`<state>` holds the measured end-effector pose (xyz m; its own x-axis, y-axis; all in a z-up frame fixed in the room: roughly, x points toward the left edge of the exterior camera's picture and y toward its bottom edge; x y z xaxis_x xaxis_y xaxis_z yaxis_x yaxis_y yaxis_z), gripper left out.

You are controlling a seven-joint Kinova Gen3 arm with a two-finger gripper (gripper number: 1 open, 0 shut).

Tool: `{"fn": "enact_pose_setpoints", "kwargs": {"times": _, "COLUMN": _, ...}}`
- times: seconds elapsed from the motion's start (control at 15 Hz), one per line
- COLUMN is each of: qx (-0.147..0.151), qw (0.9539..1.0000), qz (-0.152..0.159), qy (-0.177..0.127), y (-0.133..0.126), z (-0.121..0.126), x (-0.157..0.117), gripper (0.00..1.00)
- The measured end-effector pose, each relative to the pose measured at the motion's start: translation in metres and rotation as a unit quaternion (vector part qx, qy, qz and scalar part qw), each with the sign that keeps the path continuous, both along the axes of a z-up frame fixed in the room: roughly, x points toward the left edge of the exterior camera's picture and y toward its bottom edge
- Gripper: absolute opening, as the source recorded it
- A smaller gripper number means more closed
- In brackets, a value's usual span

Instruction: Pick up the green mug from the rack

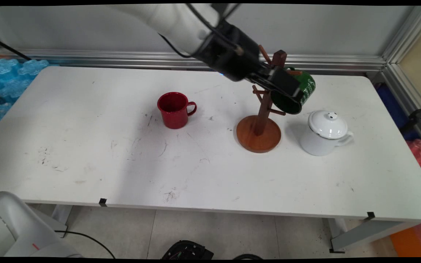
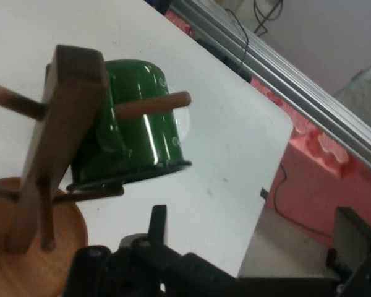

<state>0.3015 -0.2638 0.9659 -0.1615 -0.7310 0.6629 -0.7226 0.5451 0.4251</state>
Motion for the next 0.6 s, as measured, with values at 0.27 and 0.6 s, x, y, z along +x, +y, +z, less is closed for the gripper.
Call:
{"fn": "enact_pose_setpoints", "kwargs": {"times": 0.27, "qx": 0.015, "qw": 0.9997, "qz": 0.02, "qy": 0.007, "y": -0.013, "z": -0.013, "x": -0.022, "gripper": 1.0}}
{"fn": "enact_pose_setpoints", "kwargs": {"times": 0.6, "qx": 0.044, "qw": 0.9982, "qz": 0.037, "qy": 0.017, "y": -0.023, "z": -0.028, "x": -0.05, "gripper": 1.0}}
